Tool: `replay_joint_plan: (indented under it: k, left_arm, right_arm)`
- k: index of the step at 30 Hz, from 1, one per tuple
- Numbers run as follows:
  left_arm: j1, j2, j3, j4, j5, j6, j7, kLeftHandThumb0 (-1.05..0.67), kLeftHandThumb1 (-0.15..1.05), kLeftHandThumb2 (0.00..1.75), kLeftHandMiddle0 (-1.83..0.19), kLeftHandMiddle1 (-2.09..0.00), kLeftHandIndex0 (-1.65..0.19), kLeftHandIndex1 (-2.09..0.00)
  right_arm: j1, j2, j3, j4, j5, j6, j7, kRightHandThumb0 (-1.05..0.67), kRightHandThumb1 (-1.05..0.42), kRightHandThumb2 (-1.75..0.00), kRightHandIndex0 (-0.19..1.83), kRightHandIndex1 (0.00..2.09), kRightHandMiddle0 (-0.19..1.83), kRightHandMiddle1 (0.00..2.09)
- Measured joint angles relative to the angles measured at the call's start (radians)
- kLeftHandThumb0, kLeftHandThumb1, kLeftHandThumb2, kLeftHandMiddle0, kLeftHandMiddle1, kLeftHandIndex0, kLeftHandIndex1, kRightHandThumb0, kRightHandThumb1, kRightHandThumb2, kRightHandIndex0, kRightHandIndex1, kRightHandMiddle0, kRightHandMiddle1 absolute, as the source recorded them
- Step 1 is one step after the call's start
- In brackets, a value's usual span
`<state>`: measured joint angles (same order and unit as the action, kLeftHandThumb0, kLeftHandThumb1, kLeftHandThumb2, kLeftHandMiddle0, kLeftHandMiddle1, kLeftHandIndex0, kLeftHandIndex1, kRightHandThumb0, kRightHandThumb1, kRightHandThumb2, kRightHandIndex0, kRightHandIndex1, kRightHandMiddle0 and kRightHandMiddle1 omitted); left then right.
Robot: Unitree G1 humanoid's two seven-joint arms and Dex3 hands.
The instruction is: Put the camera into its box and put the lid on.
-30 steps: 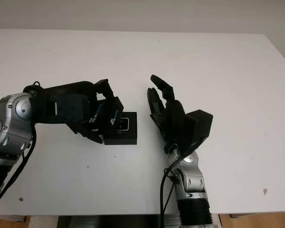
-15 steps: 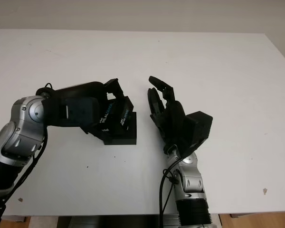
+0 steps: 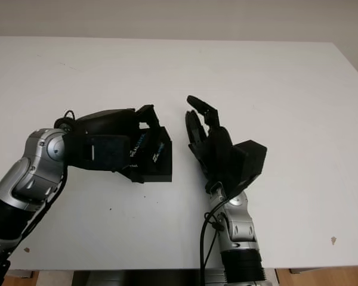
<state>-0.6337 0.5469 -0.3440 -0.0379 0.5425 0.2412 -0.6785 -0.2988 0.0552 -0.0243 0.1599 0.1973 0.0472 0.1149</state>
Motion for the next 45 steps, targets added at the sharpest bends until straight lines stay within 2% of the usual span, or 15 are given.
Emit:
replay_joint_plan:
  k: [6,10,11,12,14,16,18,21,25,28,33,36,40,42,45]
  left_arm:
    - [-0.023,-0.027,-0.006,0.025,0.007,0.067,-0.030,-0.25,1.05,0.48,-0.63,-2.09,-0.10,-2.04]
    - [-0.032,-0.050,-0.006,0.034,0.007,0.115,-0.039,-0.26,1.05,0.50,-0.80,-2.09,-0.27,-2.09]
    - [-0.032,-0.056,-0.007,0.034,0.006,0.130,-0.041,-0.27,1.05,0.51,-0.73,-2.09,-0.28,-2.09]
    - [-0.034,-0.060,-0.007,0.034,0.006,0.143,-0.046,-0.27,1.05,0.51,-0.37,-2.00,-0.25,-2.09]
    - [-0.040,-0.071,-0.012,0.031,0.005,0.181,-0.067,-0.32,1.05,0.50,-0.07,-1.78,0.04,-1.96]
    - [-0.054,-0.081,-0.024,0.013,0.004,0.245,-0.107,-0.34,1.05,0.50,0.12,-2.01,0.15,-1.84]
    - [-0.062,-0.083,-0.027,-0.009,0.003,0.295,-0.139,-0.36,1.05,0.49,0.18,-1.71,0.18,-1.54]
    - [-0.062,-0.068,-0.028,-0.083,-0.016,0.350,-0.197,-0.43,1.05,0.48,0.19,-0.85,0.19,-0.66]
    - [-0.049,-0.060,-0.039,-0.158,-0.048,0.385,-0.237,-0.53,1.05,0.49,0.19,-0.21,0.19,-0.09]
    - [-0.029,-0.046,-0.045,-0.209,-0.068,0.383,-0.241,-0.54,1.05,0.46,0.19,-0.02,0.19,-0.01]
    - [-0.034,-0.024,-0.068,-0.286,-0.077,0.408,-0.271,-0.52,1.05,0.42,0.19,0.00,0.19,0.00]
    - [-0.039,-0.010,-0.081,-0.310,-0.077,0.435,-0.281,-0.53,1.05,0.41,0.19,0.00,0.19,0.00]
    - [-0.040,0.000,-0.086,-0.332,-0.089,0.445,-0.281,-0.53,1.05,0.39,0.19,0.00,0.19,0.00]
    - [-0.039,0.008,-0.086,-0.342,-0.098,0.445,-0.281,-0.53,1.05,0.39,0.19,0.00,0.19,0.00]
    - [-0.037,0.018,-0.085,-0.361,-0.117,0.457,-0.281,-0.54,1.05,0.39,0.19,0.00,0.19,0.00]
  right_arm:
    - [0.000,0.000,0.002,0.002,-0.001,0.000,-0.007,-0.61,-1.05,-0.40,0.06,0.05,-0.19,0.73]
    - [-0.002,0.001,0.006,0.004,-0.001,0.000,-0.009,-0.61,-1.05,-0.40,0.07,0.05,-0.19,0.80]
    - [-0.003,0.001,0.006,0.005,-0.001,0.000,-0.010,-0.61,-1.05,-0.40,0.06,0.05,-0.19,0.80]
    - [-0.003,0.001,0.007,0.005,-0.001,0.000,-0.010,-0.60,-1.05,-0.40,0.06,0.05,-0.19,0.77]
    - [-0.004,0.001,0.007,0.007,0.000,-0.001,-0.010,-0.60,-1.05,-0.40,0.06,0.05,-0.19,0.80]
    - [-0.005,0.002,0.007,0.015,0.001,-0.010,-0.009,-0.60,-1.05,-0.40,0.06,0.05,-0.19,0.83]
    - [-0.007,0.002,0.007,0.023,0.001,-0.014,-0.010,-0.60,-1.05,-0.40,0.07,0.06,-0.19,0.82]
    - [-0.008,0.002,0.005,0.028,0.000,-0.024,-0.012,-0.60,-1.05,-0.39,0.07,0.06,-0.19,0.95]
    - [-0.013,0.004,0.007,0.030,0.003,-0.024,-0.010,-0.60,-1.05,-0.40,0.07,0.05,-0.19,0.80]
    - [-0.014,0.004,0.006,0.030,0.009,-0.024,-0.011,-0.59,-1.05,-0.39,0.08,0.06,-0.19,1.27]
    - [-0.014,0.005,0.005,0.031,0.013,-0.024,-0.015,-0.59,-1.05,-0.38,0.09,0.06,-0.19,1.40]
    - [-0.014,0.005,0.006,0.031,0.013,-0.023,-0.023,-0.59,-1.05,-0.38,0.09,0.06,-0.19,1.01]
    - [-0.015,0.005,0.007,0.031,0.013,-0.020,-0.030,-0.58,-1.05,-0.39,0.08,0.06,-0.19,0.86]
    - [-0.015,0.005,0.008,0.031,0.013,-0.020,-0.031,-0.58,-1.05,-0.39,0.08,0.05,-0.18,0.84]
    - [-0.016,0.005,0.009,0.031,0.013,-0.020,-0.031,-0.59,-1.05,-0.38,0.08,0.06,-0.19,1.08]
